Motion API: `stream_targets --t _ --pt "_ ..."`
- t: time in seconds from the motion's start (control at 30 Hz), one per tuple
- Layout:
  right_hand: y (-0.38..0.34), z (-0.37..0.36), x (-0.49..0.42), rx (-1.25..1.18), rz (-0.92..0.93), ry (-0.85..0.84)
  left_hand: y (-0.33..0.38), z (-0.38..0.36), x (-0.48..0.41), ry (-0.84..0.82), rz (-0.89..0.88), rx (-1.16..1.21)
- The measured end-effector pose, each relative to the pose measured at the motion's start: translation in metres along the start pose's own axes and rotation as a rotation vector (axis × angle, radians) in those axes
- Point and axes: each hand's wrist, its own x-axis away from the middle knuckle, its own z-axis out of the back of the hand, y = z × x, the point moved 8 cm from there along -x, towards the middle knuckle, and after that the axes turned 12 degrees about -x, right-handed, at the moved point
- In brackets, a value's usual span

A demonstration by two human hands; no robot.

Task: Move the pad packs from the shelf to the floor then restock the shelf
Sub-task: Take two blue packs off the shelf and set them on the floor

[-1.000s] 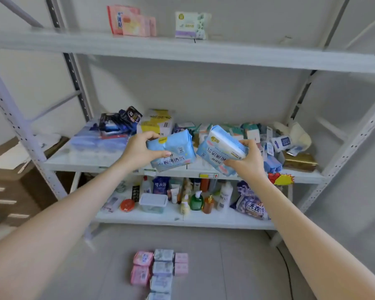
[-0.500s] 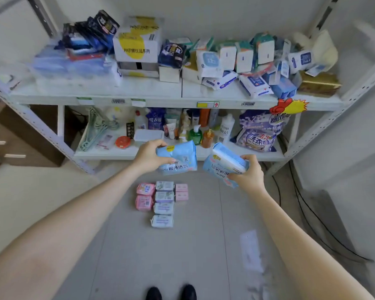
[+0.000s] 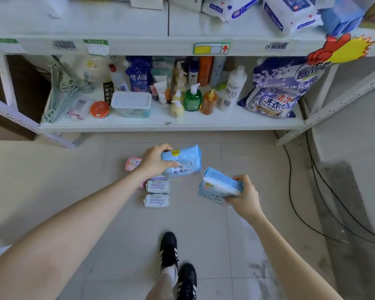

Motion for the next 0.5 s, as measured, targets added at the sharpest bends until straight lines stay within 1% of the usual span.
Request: stream_targets --t 0.27,0.4,0.5 --pt "0.089 -0.045 -0.110 0.074 -0.012 -0.055 -0.055 -0.091 -0.118 -0.071 -0.013 0.007" --pt "0.145 -0.065 -0.172 0.077 -0.018 -0.052 -0.090 -0.149 -0.178 -0.092 -0.017 -0.003" --pt "0.189 -0.082 -0.217 0.031 -0.032 -0.063 -0.118 -0.193 -0.222 -0.092 -0.020 -0.005"
